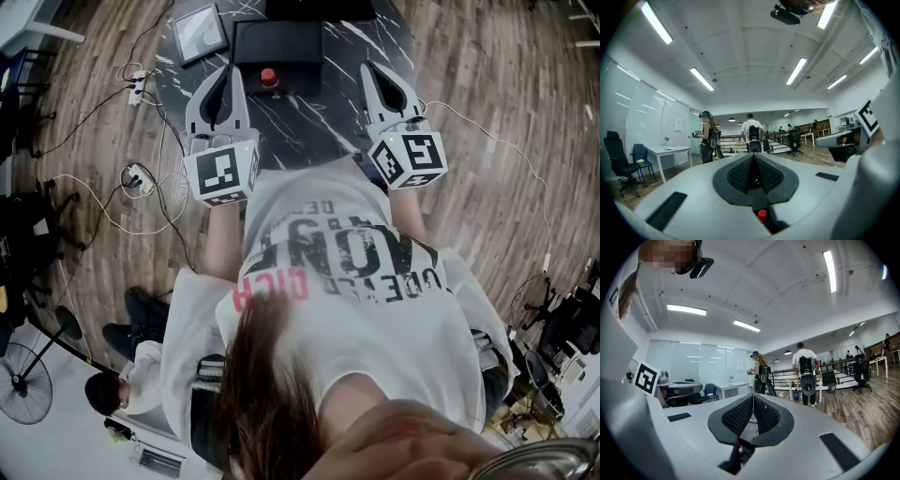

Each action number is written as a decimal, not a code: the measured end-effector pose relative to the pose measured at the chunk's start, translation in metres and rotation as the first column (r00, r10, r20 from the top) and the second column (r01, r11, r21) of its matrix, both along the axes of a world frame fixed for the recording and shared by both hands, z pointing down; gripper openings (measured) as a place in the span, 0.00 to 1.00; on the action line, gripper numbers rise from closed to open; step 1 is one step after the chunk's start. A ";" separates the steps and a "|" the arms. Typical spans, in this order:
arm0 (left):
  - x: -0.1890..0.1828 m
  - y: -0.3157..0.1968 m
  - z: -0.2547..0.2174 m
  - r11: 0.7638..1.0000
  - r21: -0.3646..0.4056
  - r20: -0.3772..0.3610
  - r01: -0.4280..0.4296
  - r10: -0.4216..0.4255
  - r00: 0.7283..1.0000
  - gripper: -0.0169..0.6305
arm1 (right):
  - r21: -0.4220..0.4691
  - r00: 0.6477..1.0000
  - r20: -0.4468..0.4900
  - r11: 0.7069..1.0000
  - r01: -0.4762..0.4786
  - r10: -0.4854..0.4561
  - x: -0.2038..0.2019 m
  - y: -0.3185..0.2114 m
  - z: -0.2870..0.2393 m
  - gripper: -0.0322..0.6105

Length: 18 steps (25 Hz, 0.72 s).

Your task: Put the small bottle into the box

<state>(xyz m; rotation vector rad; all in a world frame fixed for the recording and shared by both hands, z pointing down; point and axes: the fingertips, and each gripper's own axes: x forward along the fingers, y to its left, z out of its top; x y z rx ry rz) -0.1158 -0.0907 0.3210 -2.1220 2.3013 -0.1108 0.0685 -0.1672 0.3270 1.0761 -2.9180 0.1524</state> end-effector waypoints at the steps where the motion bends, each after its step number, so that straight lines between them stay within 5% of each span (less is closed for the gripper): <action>1: 0.000 0.001 0.001 1.000 -0.002 -0.002 0.001 -0.001 1.000 0.03 | 0.001 1.000 -0.002 1.000 0.000 0.000 0.001 0.001 -0.001 0.05; 18: 0.008 0.018 0.008 1.000 -0.005 -0.029 0.017 -0.017 0.999 0.03 | -0.007 1.000 0.001 1.000 -0.005 0.005 0.008 0.009 -0.002 0.05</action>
